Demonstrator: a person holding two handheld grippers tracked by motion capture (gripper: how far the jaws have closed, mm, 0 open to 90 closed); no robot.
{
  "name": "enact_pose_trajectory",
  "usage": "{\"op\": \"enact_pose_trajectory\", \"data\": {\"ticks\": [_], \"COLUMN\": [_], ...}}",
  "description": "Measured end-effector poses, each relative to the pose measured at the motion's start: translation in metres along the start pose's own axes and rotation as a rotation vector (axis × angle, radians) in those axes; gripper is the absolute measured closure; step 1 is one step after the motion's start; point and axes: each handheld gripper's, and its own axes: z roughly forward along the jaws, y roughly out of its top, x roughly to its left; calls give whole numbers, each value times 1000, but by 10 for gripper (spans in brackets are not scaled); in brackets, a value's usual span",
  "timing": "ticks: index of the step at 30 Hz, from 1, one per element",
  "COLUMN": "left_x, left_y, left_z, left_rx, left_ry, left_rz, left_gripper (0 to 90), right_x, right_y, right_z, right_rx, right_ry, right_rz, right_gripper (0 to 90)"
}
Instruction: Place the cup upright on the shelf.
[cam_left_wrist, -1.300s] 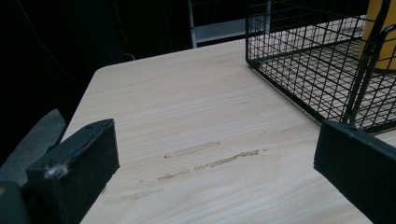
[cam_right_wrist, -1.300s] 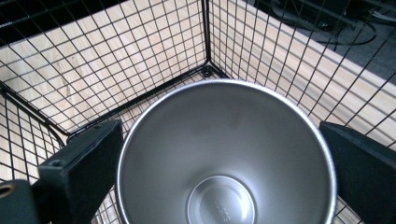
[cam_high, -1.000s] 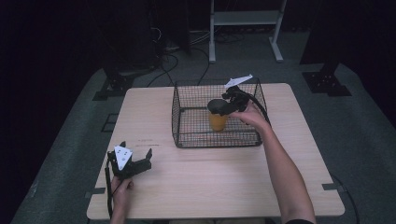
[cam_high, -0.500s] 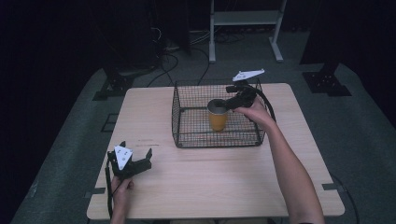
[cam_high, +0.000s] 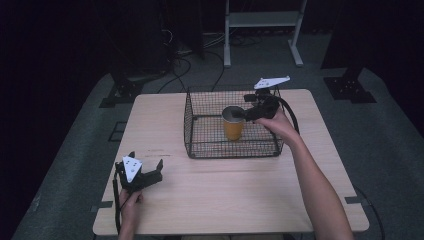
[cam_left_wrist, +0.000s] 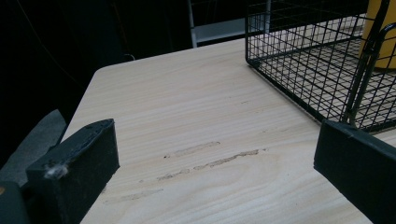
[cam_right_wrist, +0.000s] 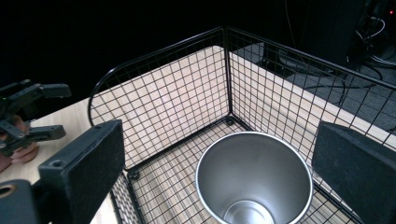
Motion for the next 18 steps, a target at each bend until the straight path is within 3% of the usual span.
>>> {"op": "enact_pose_trajectory", "data": {"ticks": [9,14,18], "left_x": [0,0,0], "left_y": [0,0,0], "left_z": [0,0,0], "left_rx": [0,0,0], "left_ry": [0,-1,0], "left_rz": [1,1,2], "left_gripper": [0,0,0], "right_x": [11,18,23], "right_y": [-5,-5,-5], "right_z": [-16,-23,-28], "right_rx": [-6,23,4], "right_ry": [32,56,49], "right_rz": [-1,-8,-22], "right_gripper": [23,23,23]}}
